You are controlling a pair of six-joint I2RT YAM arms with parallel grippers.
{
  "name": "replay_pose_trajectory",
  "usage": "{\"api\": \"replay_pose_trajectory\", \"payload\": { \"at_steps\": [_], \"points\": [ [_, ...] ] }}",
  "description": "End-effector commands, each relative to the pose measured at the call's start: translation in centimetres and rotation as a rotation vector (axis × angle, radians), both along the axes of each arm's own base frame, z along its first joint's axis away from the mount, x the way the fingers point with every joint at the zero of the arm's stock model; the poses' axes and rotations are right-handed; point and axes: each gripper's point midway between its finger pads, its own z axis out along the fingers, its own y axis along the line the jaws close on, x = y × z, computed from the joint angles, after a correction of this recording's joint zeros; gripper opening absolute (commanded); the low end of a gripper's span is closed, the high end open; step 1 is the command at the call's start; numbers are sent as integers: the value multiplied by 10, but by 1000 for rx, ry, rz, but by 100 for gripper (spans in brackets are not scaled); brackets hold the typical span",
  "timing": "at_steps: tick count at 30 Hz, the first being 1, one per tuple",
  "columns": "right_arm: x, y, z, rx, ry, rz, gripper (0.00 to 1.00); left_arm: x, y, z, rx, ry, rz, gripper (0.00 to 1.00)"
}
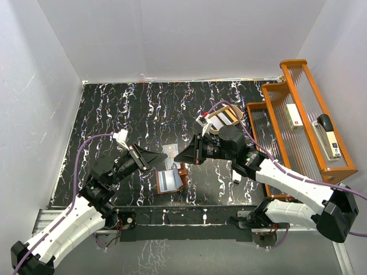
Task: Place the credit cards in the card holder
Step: Pick up the credit card from the storage box, then insert the credit card into the card holder.
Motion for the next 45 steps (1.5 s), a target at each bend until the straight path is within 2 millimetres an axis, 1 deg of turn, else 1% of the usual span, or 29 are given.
{"api": "replay_pose_trajectory", "payload": {
  "at_steps": [1,3,6,7,8,10,14,16,19,24,29,32,34,40,43,45],
  "points": [
    [-10,4,32,107,-55,59,0,-11,0,26,-59,-92,-38,30],
    [-12,5,33,109,-49,69,0,-12,0,31,-69,-109,-43,22],
    [-11,6,31,101,-40,67,0,-13,-1,35,-80,-121,-53,2],
    [-10,5,31,97,-38,61,0,-13,-2,34,-77,-120,-55,0],
    [-8,5,30,90,-38,49,1,-13,-1,33,-74,-117,-54,0],
    [-3,2,28,68,-41,13,6,-13,0,29,-61,-107,-48,0],
    [7,-6,21,5,-45,-67,25,-8,7,18,-14,-84,8,0],
    [13,-12,12,-35,-40,-108,34,-5,12,11,21,-76,40,0],
    [20,-20,-8,-114,-15,-168,39,2,23,-17,136,-20,104,0],
    [29,-27,-38,-225,18,-219,41,6,34,-63,232,77,160,0],
    [37,-28,-56,-304,22,-246,40,5,37,-96,283,151,170,0],
    [38,-23,-70,-358,26,-240,39,5,41,-118,348,212,182,0],
    [36,-16,-77,-398,22,-229,38,4,38,-126,360,228,163,0],
    [32,4,-97,-540,-43,-210,35,1,31,-143,338,268,128,0],
    [31,12,-110,-603,-65,-183,34,-1,28,-148,321,285,114,0],
    [33,13,-119,-644,-76,-178,32,-1,26,-150,316,288,107,0]
  ]
}}
